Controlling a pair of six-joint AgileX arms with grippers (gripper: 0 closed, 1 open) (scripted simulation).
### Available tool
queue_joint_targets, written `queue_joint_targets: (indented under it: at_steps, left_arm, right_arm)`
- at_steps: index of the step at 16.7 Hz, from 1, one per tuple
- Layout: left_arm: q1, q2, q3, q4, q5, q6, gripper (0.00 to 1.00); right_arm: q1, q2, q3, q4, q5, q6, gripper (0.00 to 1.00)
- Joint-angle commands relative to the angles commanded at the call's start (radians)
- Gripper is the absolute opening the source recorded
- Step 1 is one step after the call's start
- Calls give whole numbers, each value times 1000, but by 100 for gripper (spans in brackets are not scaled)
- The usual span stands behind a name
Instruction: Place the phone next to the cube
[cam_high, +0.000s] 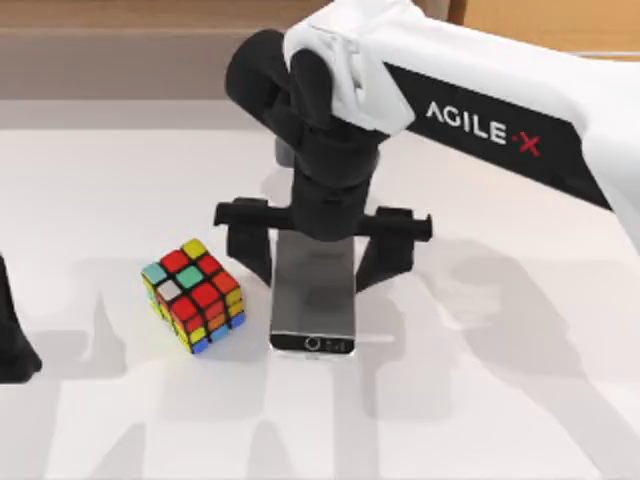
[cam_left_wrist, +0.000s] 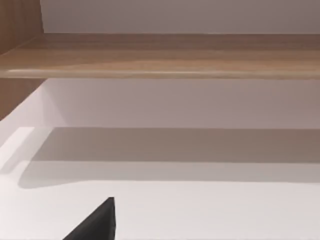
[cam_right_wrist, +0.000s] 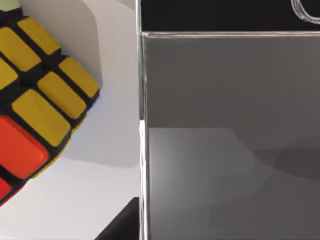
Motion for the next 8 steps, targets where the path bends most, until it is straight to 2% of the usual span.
queue_joint_targets:
  at_steps: [8]
  left_arm:
    - [0,0,0,0,0,0,100]
  right_arm:
    - [24,-45,-92,85,-36,26,0]
